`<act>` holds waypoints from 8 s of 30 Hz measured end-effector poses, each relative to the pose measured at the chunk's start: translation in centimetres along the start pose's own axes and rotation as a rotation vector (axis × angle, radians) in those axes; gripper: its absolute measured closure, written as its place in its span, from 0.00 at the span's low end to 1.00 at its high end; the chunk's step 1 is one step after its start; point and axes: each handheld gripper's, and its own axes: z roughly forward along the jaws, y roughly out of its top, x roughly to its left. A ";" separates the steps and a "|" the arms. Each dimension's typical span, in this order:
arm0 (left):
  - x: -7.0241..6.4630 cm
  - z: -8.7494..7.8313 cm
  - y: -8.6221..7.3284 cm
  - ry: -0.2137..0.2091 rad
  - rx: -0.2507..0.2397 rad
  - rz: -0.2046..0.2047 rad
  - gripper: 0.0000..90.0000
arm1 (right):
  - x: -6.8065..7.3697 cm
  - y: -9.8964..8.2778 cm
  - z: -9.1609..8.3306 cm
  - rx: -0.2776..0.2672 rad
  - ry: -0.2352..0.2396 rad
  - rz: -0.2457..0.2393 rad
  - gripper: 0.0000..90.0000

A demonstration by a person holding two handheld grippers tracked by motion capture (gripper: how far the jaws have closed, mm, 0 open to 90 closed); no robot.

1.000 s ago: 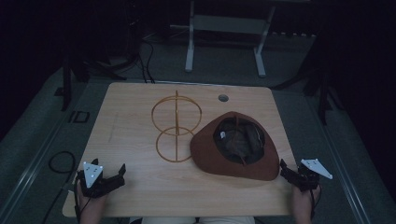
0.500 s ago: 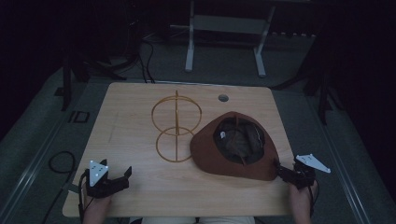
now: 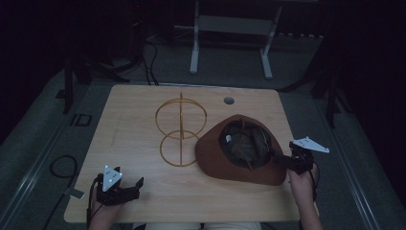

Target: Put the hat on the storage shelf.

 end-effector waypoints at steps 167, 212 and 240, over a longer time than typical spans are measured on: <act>-22.8 12.5 21.3 -0.239 0.104 0.376 0.82 | 4.7 4.3 -4.7 -0.123 0.030 0.042 0.94; -19.5 6.1 21.3 -0.475 -0.210 0.399 0.97 | -3.6 0.3 -8.1 -0.082 0.190 0.022 0.47; -20.8 5.2 20.9 -0.762 -0.403 0.418 0.97 | 6.6 2.8 -6.3 -0.195 0.681 -0.152 0.45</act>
